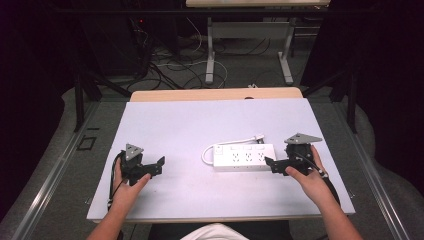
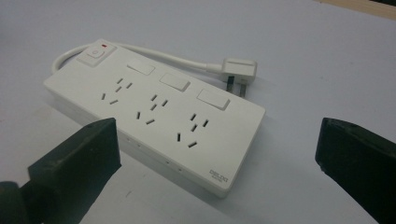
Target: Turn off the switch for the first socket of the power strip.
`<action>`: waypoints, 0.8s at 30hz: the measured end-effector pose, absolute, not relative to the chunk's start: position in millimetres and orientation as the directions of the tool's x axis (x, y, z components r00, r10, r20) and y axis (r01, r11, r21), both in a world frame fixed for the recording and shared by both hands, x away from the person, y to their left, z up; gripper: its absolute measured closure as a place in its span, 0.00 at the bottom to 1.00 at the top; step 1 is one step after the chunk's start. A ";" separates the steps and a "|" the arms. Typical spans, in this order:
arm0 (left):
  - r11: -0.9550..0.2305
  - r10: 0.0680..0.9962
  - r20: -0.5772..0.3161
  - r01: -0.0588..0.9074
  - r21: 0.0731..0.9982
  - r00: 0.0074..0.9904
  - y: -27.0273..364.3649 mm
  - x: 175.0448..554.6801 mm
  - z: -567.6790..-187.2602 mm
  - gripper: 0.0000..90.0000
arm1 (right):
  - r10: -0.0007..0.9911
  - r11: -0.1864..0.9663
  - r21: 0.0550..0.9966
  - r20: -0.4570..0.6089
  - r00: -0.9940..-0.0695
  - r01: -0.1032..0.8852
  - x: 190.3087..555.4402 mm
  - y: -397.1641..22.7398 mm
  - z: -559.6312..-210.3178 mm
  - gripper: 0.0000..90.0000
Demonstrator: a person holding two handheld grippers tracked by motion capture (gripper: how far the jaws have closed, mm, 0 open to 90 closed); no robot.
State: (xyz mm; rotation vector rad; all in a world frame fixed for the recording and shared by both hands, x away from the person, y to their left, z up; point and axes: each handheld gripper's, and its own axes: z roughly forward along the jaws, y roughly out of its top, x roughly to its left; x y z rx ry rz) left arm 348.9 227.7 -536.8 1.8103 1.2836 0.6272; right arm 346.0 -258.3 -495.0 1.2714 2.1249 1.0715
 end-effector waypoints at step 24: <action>-0.178 0.895 -0.080 0.517 0.837 0.438 222.5 347.9 -538.2 0.00 | 0.949 0.158 0.837 0.019 -0.316 0.524 342.1 -300.9 -542.1 0.00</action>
